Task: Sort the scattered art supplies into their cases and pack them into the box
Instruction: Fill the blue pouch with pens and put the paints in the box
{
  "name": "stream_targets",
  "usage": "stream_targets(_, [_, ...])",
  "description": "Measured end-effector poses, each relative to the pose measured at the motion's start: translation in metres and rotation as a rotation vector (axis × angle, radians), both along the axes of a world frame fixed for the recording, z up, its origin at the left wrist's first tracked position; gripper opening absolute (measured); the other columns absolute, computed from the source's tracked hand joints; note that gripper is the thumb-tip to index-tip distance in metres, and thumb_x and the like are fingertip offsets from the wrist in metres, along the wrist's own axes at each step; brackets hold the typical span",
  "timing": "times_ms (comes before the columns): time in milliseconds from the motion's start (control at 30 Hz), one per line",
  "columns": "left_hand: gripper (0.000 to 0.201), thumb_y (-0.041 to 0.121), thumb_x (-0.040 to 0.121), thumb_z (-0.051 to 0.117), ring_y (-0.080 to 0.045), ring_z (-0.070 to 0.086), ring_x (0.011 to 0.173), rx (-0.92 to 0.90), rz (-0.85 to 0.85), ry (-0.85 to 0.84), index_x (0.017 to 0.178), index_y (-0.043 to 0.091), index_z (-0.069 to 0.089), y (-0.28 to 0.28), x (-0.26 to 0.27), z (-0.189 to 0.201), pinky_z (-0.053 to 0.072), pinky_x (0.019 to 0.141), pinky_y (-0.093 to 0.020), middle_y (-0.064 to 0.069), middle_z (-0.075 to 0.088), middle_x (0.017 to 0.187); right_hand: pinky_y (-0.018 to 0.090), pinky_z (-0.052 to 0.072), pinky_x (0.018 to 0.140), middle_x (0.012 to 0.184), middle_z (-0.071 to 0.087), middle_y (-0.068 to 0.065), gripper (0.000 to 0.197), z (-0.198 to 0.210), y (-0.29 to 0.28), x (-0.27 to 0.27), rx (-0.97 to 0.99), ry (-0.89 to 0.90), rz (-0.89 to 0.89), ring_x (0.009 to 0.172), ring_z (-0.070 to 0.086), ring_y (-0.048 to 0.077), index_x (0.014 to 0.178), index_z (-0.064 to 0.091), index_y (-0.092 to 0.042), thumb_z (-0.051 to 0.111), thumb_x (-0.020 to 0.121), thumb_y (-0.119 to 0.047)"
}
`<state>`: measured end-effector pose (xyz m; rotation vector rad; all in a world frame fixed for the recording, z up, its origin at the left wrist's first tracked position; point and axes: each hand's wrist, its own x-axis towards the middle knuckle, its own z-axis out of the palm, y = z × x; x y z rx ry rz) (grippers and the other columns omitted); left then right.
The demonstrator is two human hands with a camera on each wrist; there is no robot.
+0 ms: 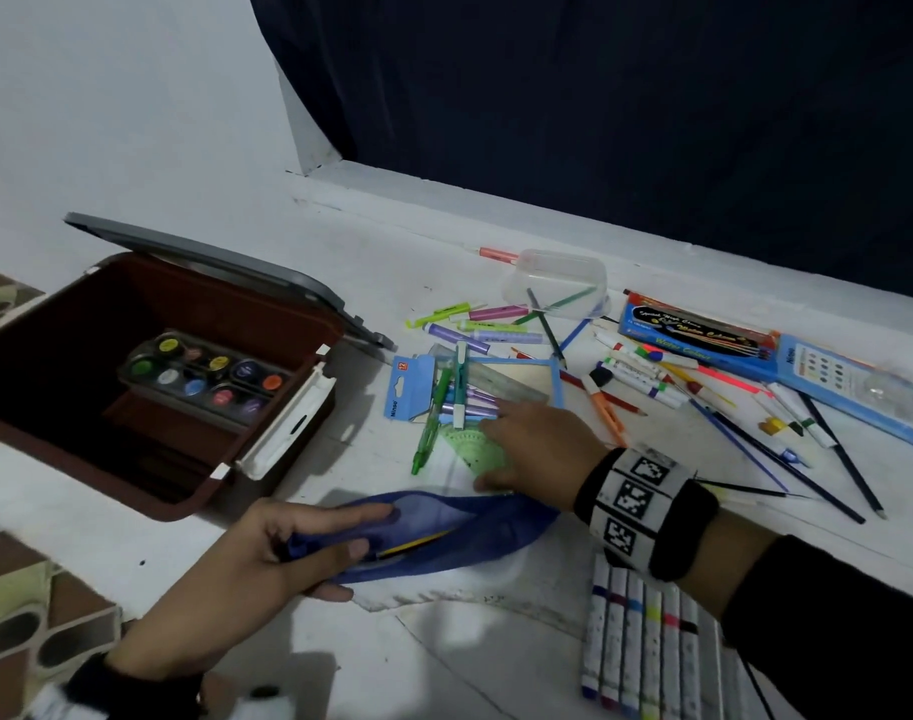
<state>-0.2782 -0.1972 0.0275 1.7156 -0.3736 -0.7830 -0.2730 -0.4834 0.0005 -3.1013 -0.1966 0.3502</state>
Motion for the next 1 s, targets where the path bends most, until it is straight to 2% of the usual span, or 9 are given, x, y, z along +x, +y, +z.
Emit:
stream_targets(133, [0.033,0.009,0.086,0.067,-0.014,0.068,0.109,-0.011,0.027,0.021,0.108,0.032,0.077,-0.006,0.005,-0.001,0.060,0.072,-0.030,0.005,0.074,0.115,0.040,0.049,0.087,0.121,0.057,0.004,0.047,0.004,0.001,-0.001,0.113,-0.048,-0.073,0.111,0.055,0.026,0.122,0.054,-0.018,0.071,0.082,-0.037])
stream_targets(233, [0.033,0.008,0.087,0.067,-0.011,0.067,0.109,-0.015,0.030,0.027,0.109,0.030,0.077,-0.010,0.007,0.000,0.061,0.073,-0.032,0.006,0.074,0.114,0.039,0.052,0.080,0.106,0.062,0.003,0.040,0.016,-0.009,-0.006,0.292,-0.194,-0.180,0.098,0.061,0.024,0.121,0.052,-0.023,0.062,0.084,-0.012])
stream_targets(333, [0.033,0.011,0.085,0.067,-0.012,0.068,0.107,-0.026,0.010,0.051,0.107,0.033,0.077,-0.016,0.008,0.001,0.061,0.073,-0.030,0.007,0.074,0.114,0.037,0.054,0.070,0.083,0.064,-0.002,0.043,0.038,-0.020,-0.015,0.599,-0.309,-0.284,0.074,0.064,0.014,0.110,0.051,-0.032,0.062,0.084,0.001])
stream_targets(500, [0.041,0.005,0.086,0.070,-0.009,0.067,0.108,-0.046,0.000,0.046,0.109,0.039,0.076,-0.025,0.009,-0.001,0.060,0.076,-0.029,0.013,0.072,0.119,0.024,0.057,0.074,0.088,0.065,0.000,0.028,0.078,-0.001,-0.046,1.077,-0.430,-0.152,0.079,0.072,0.011,0.102,0.061,-0.019,0.060,0.091,0.006])
stream_targets(567, [0.043,0.005,0.085,0.071,-0.009,0.066,0.110,-0.067,-0.014,0.065,0.110,0.039,0.075,-0.028,0.009,-0.001,0.060,0.079,-0.029,0.013,0.072,0.119,0.023,0.055,0.077,0.093,0.067,-0.005,0.023,0.077,0.012,-0.055,1.019,-0.368,-0.011,0.086,0.070,0.008,0.103,0.062,-0.021,0.060,0.093,-0.001])
stream_targets(667, [0.046,0.006,0.084,0.072,-0.012,0.067,0.110,-0.089,-0.066,0.088,0.113,0.040,0.073,-0.031,0.011,0.001,0.060,0.084,-0.032,0.009,0.073,0.117,0.020,0.044,0.075,0.103,0.067,-0.007,0.022,0.055,0.021,-0.057,0.568,-0.273,0.245,0.090,0.060,0.007,0.111,0.063,-0.025,0.053,0.095,-0.013])
stream_targets(733, [0.048,0.006,0.081,0.074,-0.011,0.066,0.111,-0.092,-0.059,0.087,0.113,0.042,0.073,-0.030,0.013,0.001,0.059,0.083,-0.030,0.008,0.071,0.121,0.024,0.042,0.073,0.101,0.067,-0.003,0.021,0.046,0.018,-0.053,0.466,-0.226,0.308,0.088,0.059,0.012,0.107,0.066,-0.021,0.050,0.094,-0.019])
stream_targets(900, [0.043,0.007,0.080,0.073,-0.007,0.065,0.112,-0.088,-0.015,0.091,0.110,0.038,0.075,-0.023,0.013,-0.002,0.060,0.080,-0.029,0.012,0.070,0.123,0.017,0.050,0.065,0.085,0.069,-0.012,0.007,0.055,-0.003,-0.035,0.766,-0.462,0.035,0.075,0.062,0.005,0.094,0.071,-0.019,0.065,0.094,-0.018])
stream_targets(1000, [0.041,0.006,0.084,0.071,-0.009,0.066,0.112,-0.072,-0.007,0.091,0.111,0.036,0.075,-0.018,0.012,-0.003,0.060,0.079,-0.030,0.012,0.070,0.122,0.014,0.047,0.063,0.077,0.069,-0.010,0.009,0.049,-0.023,-0.008,0.801,-0.426,-0.205,0.071,0.064,0.006,0.086,0.072,-0.018,0.066,0.091,-0.013])
